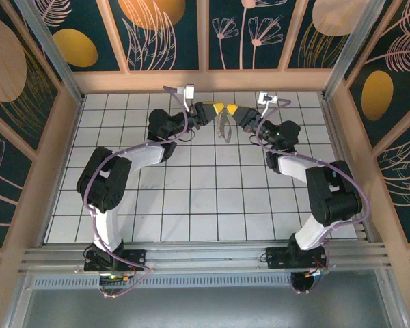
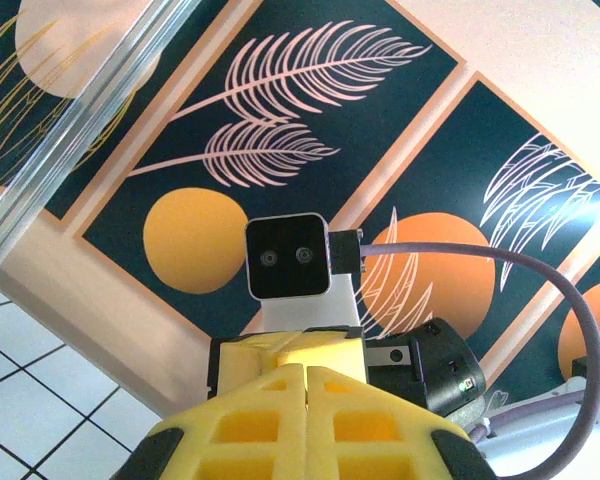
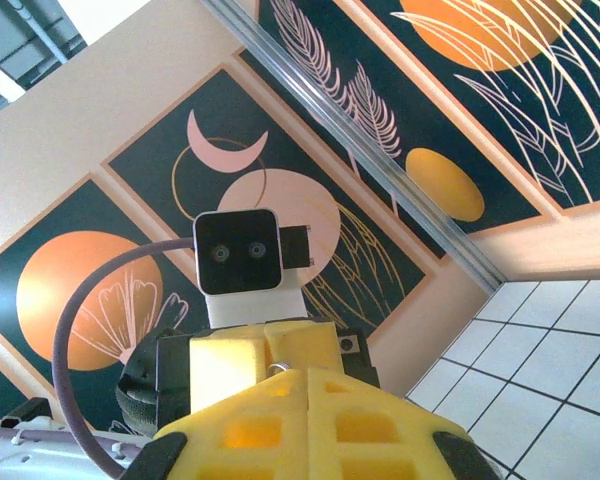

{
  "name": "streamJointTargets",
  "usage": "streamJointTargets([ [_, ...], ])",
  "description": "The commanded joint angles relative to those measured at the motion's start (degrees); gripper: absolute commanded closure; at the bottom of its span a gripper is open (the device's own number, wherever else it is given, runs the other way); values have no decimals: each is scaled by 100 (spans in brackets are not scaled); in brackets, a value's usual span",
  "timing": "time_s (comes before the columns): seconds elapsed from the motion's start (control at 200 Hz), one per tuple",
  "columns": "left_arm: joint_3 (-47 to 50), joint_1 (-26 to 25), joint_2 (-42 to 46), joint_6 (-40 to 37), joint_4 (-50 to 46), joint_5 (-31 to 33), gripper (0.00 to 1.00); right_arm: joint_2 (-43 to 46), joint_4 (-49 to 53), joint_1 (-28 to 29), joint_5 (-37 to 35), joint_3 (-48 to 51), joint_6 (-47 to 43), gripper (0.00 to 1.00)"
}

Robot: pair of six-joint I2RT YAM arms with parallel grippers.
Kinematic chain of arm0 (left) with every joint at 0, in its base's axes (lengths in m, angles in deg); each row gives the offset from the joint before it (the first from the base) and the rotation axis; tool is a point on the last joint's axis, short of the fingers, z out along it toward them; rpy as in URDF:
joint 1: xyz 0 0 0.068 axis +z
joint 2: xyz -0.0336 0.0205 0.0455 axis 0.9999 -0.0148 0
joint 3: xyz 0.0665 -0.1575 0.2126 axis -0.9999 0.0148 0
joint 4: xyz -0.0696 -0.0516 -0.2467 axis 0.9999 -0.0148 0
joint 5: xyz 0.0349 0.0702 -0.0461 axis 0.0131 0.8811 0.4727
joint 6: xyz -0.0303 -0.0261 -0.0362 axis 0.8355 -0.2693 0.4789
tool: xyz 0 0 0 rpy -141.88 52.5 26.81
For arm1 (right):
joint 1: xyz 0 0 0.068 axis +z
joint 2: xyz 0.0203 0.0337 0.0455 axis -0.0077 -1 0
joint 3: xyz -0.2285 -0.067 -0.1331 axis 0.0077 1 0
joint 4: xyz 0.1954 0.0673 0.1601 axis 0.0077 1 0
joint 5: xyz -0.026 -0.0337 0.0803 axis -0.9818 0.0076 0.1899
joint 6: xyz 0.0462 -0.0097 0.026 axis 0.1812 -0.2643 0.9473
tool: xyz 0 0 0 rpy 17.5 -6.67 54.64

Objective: Put the keys on the keyring

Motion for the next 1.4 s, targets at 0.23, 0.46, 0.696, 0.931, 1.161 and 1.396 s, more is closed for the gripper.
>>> streamJointTargets([
  [0.23, -18, -87, -31, 56, 298, -150, 100, -41, -382, 128, 361, -243, 45, 89],
  [0.46, -49, -96, -33, 56, 281, -163, 100, -102, -347, 159, 364, -317, 32, 84],
  [0.696, -49, -94, -51, 45, 279, -154, 100, -148, -361, 184, 383, -343, 31, 87],
  [0.931, -15, -96, -28, 54, 290, -78, 100, -114, -335, 111, 368, -249, 4, 100],
  [1.161, 121, 69, 163, -97, 58, 174, 77, -79, 134, -149, 626, -345, -185, 100],
  [1.396, 2, 385, 318, -646, -857, 12, 61, -161, 1310, -441, 1170, -837, -776, 100],
])
